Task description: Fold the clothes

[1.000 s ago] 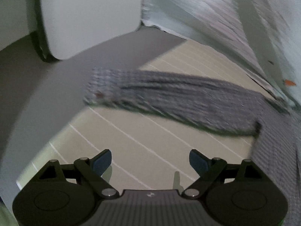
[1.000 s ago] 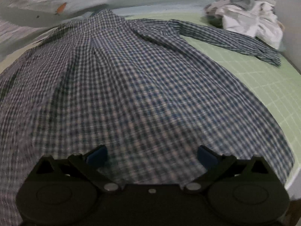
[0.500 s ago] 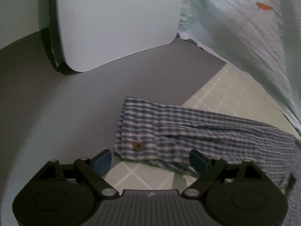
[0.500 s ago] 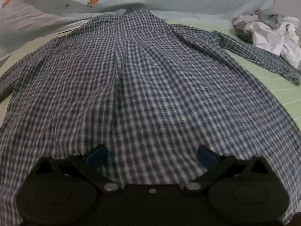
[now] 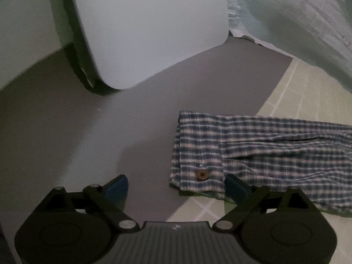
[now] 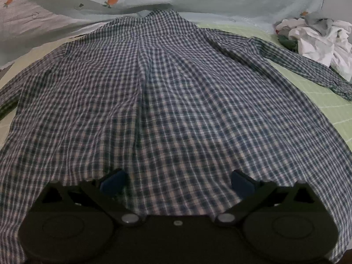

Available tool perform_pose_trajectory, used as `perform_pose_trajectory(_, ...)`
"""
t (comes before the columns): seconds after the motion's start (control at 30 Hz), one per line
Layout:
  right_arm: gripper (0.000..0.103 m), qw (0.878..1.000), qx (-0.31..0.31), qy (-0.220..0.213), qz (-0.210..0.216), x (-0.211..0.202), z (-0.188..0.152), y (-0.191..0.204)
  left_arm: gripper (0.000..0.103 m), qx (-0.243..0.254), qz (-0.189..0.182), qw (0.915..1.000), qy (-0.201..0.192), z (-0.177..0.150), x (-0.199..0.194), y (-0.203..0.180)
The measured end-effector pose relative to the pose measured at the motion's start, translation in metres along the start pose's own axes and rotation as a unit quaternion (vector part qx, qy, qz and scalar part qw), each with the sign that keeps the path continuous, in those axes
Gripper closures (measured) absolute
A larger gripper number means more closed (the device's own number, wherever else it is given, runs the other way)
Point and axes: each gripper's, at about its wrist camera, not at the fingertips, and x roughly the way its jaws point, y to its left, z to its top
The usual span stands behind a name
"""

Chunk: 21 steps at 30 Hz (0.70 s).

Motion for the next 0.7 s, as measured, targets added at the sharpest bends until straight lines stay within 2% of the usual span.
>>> perform_pose_trajectory(0.13, 0.000, 1.000, -0.011, 0.005, 0.017, -0.001, 0.001, -0.005, 0.009, -0.005, 0.012, 0.9999, -0.009, -0.003, -0.025, -0.001)
perform_pose_trajectory(0.27, 0.000, 0.999, -0.017, -0.009, 0.035, -0.009, 0.003, -0.016, 0.009, -0.003, -0.026, 0.9990, -0.035, -0.009, -0.064, -0.010)
perform_pose_trajectory(0.33, 0.000, 0.999, -0.009, -0.019, 0.045, -0.014, 0.004, -0.029, 0.009, 0.013, -0.045, 0.9979, -0.046, -0.016, -0.088, -0.024)
perform_pose_trajectory(0.4, 0.000, 0.998, 0.002, -0.027, 0.050, -0.017, 0.005, -0.046, 0.009, 0.033, -0.080, 0.9951, -0.048, -0.031, -0.114, -0.046)
perform_pose_trajectory(0.5, 0.000, 0.998, 0.018, -0.033, 0.052, -0.018, 0.008, -0.080, 0.009, 0.067, -0.143, 0.9867, -0.038, -0.063, -0.152, -0.089)
perform_pose_trajectory(0.6, 0.000, 0.998, 0.029, -0.037, 0.048, -0.017, 0.012, -0.121, 0.008, 0.102, -0.199, 0.9746, -0.012, -0.104, -0.184, -0.141)
perform_pose_trajectory(0.7, 0.000, 0.998, 0.042, -0.039, 0.039, -0.013, 0.018, -0.169, 0.008, 0.148, -0.243, 0.9584, 0.018, -0.148, -0.214, -0.200)
